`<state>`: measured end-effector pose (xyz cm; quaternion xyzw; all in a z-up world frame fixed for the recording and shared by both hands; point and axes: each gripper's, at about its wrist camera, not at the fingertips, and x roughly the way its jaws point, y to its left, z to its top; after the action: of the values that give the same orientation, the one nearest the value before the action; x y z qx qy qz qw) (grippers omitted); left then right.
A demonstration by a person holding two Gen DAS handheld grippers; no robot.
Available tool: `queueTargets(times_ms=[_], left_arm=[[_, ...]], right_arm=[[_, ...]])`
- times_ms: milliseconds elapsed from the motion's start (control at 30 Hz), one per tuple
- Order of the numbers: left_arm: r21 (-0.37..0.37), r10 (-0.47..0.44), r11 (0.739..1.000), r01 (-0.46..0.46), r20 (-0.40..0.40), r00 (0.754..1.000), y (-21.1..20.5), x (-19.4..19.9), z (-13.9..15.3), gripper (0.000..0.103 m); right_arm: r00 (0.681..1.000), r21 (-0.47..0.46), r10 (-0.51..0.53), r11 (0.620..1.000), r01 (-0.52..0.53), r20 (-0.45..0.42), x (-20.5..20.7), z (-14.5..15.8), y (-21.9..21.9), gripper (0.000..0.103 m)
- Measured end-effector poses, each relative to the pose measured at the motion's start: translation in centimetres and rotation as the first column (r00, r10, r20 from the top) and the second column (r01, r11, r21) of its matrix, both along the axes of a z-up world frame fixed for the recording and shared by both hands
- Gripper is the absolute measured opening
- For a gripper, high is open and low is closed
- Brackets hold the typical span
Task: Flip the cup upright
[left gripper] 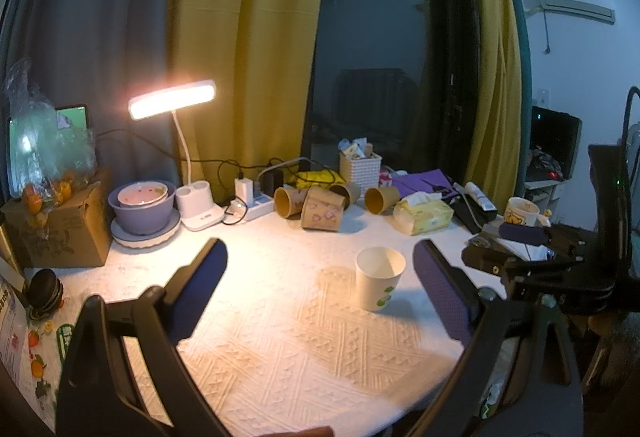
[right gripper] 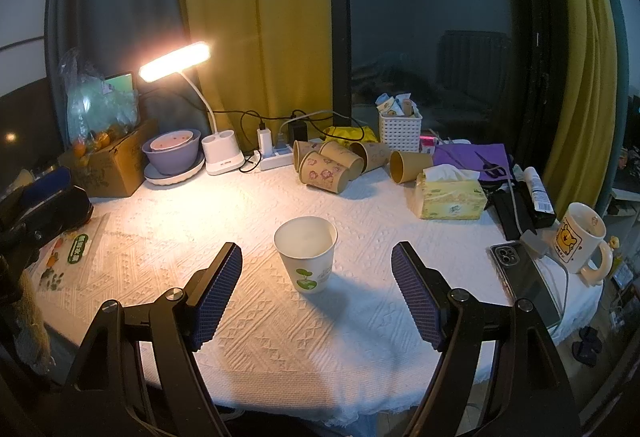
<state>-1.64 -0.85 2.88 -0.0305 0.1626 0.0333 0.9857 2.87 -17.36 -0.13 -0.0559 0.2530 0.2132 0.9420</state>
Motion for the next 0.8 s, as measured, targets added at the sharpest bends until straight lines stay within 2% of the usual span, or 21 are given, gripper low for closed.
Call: queueTargets(times_ms=[800], left_arm=[[-0.003,-0.008,1.0,0.008,0.0,1.0,-0.14,-0.13,-0.05,0.095]], right_arm=[[1.0,0.0,0.001,1.0,-0.001,-0.001,0.04,0.03,0.07,0.08]])
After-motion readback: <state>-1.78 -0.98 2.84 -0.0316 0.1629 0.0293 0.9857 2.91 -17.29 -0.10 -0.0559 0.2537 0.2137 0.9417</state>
